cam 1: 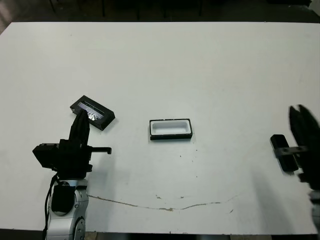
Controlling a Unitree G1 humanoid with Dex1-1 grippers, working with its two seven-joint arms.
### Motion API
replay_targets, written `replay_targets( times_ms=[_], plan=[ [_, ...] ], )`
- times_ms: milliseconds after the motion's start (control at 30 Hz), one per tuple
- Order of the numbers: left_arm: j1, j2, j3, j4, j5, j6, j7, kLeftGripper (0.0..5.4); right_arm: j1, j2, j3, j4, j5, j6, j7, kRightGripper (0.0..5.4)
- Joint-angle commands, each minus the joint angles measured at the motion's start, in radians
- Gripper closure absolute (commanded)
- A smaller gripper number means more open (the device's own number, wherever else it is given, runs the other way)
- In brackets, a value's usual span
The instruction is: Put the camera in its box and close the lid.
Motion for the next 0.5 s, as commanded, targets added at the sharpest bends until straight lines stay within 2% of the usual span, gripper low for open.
replay_targets(
  times_ms=[33, 133, 233, 333, 500],
  plan=[
    [0.015, 0.004, 0.008, 0.018, -0.015, 0.001, -0.009, 5.4, 0.124, -0.023, -0.045, -0.026, 0.059, 0.109, 0.03, 4.07],
    [0.016, 0.008, 0.011, 0.014, -0.032, 0.009, -0.017, 5.4, 0.146, -0.076, -0.082, -0.049, 0.093, 0.218, 0.049, 3.55],
    [0.019, 0.01, 0.015, 0.014, -0.043, 0.011, -0.024, 5.4, 0.16, -0.116, -0.102, -0.035, 0.117, 0.241, 0.081, 3.02],
    [0.021, 0.013, 0.02, 0.018, -0.043, 0.007, -0.029, 5.4, 0.163, -0.147, -0.123, -0.004, 0.181, 0.287, 0.119, 2.49],
    [0.017, 0.013, 0.024, 0.02, -0.039, 0.007, -0.031, 5.4, 0.14, -0.192, -0.147, 0.082, 0.276, 0.321, 0.191, 1.63]
  ],
)
